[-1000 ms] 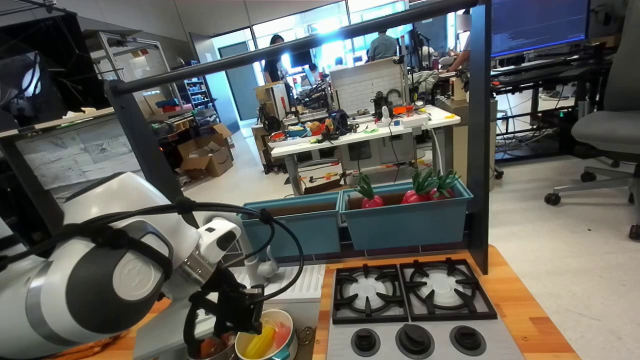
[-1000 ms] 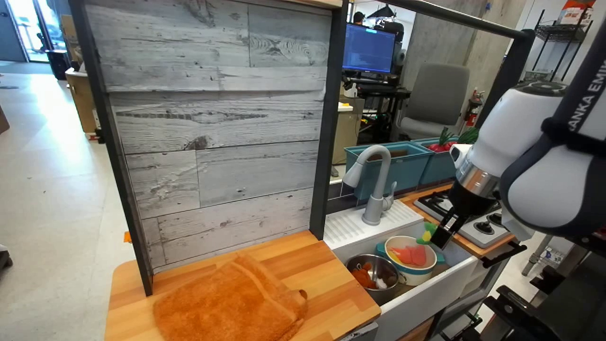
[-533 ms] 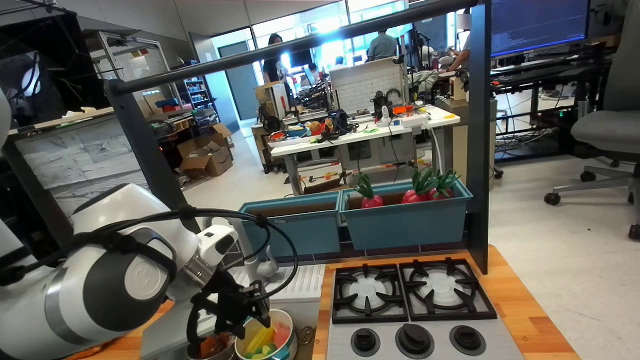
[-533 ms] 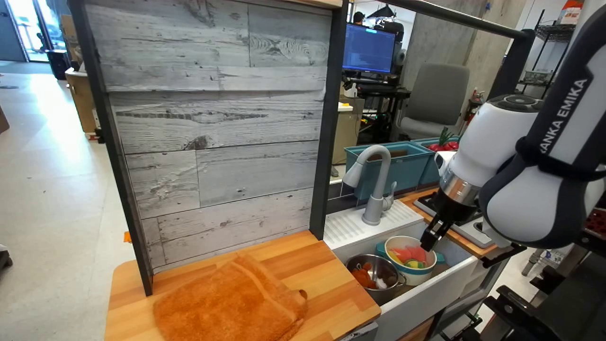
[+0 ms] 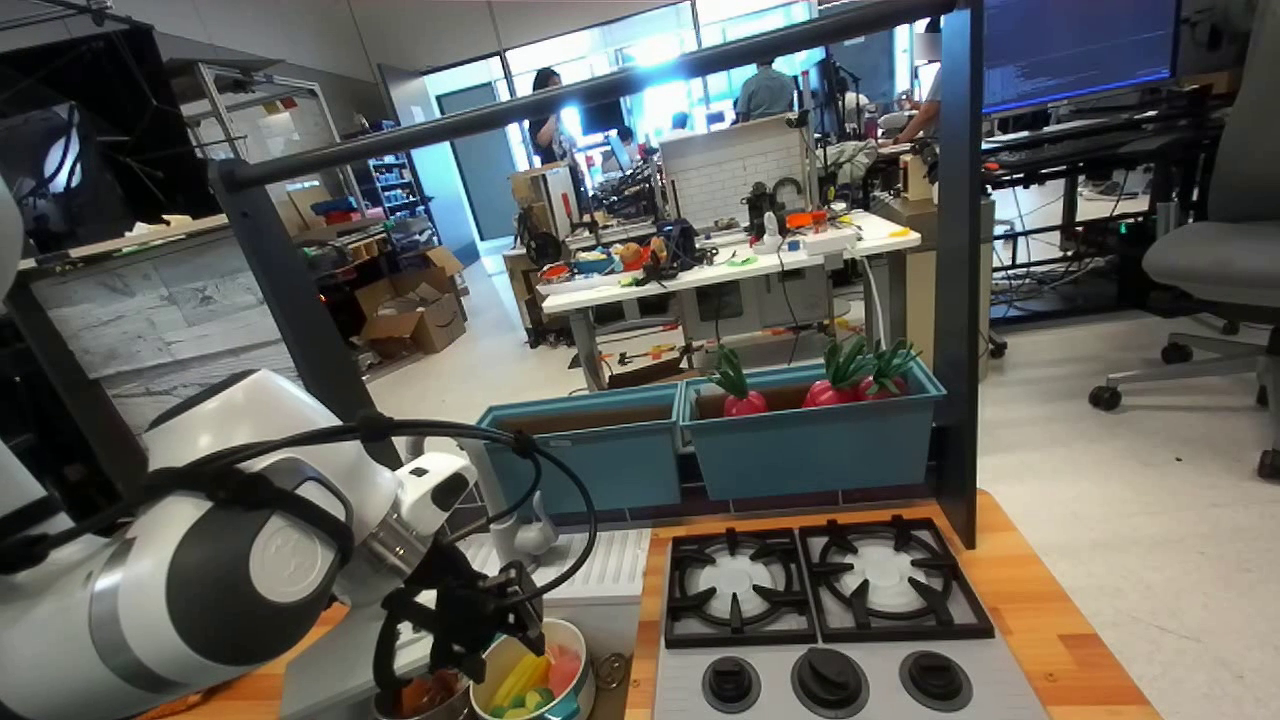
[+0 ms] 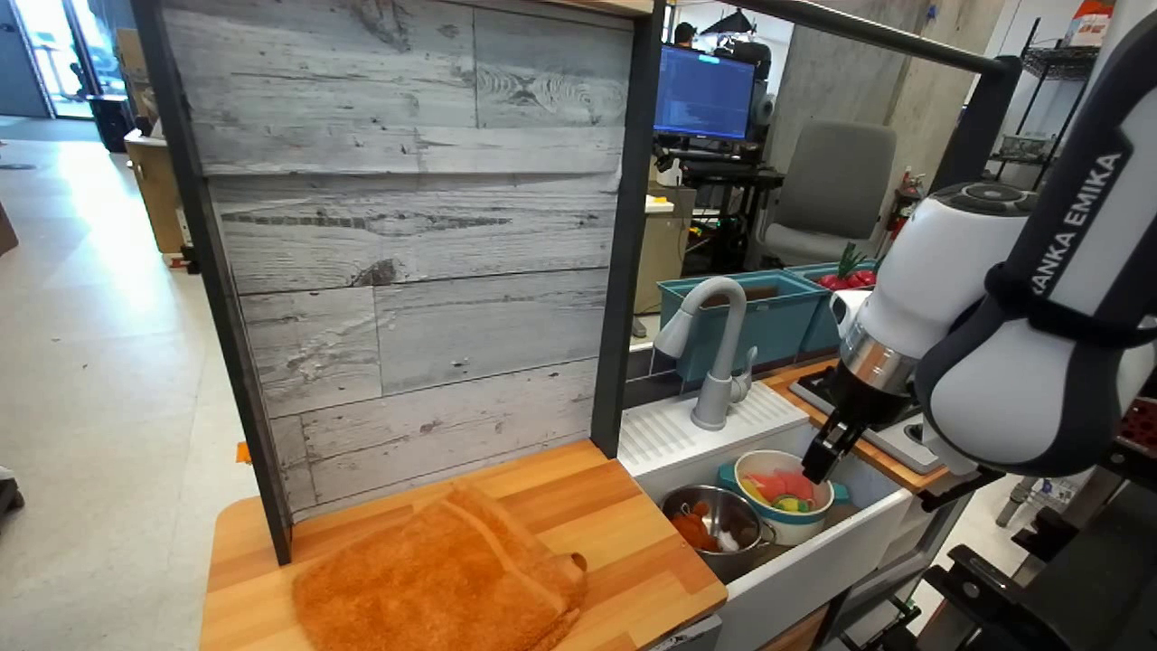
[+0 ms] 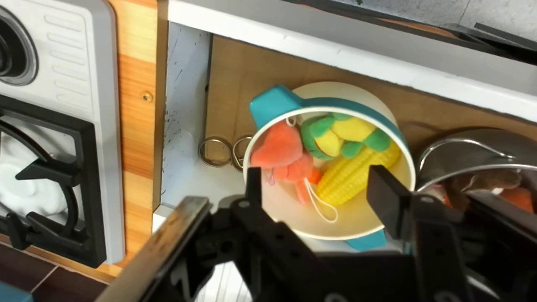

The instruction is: Pick the objects on the counter and the stove and put them in the pots in the sink, then wipe the counter with the cloth

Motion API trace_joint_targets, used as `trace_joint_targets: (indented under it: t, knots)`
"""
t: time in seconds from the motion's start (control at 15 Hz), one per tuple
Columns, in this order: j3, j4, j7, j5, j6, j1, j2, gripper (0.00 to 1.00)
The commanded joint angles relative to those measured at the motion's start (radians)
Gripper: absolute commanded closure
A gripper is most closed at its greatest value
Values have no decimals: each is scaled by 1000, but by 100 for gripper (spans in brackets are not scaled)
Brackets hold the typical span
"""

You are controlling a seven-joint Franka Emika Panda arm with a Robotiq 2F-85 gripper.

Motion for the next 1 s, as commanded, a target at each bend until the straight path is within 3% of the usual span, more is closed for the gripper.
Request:
trace_joint_targets:
  t: [0.0,0.2,0.33,0.47,0.6,0.73,0.8,0.87,0.93]
  knots:
    - [-30,-68,-17,-7,60,70,-41,2]
    - [-22,-214,-74,-23,182,117,-167,0]
    - [53,-300,-106,-62,236,72,-278,0]
    - [139,-353,-82,-78,204,26,-391,0]
    - [299,-368,-23,-124,93,-102,-511,0]
    - [452,-359,149,-295,-66,-238,-610,0]
    - [532,-334,225,-316,-150,-287,-611,0]
    - [613,-314,222,-295,-197,-336,-578,0]
    - [496,-325,112,-197,-118,-234,-582,0]
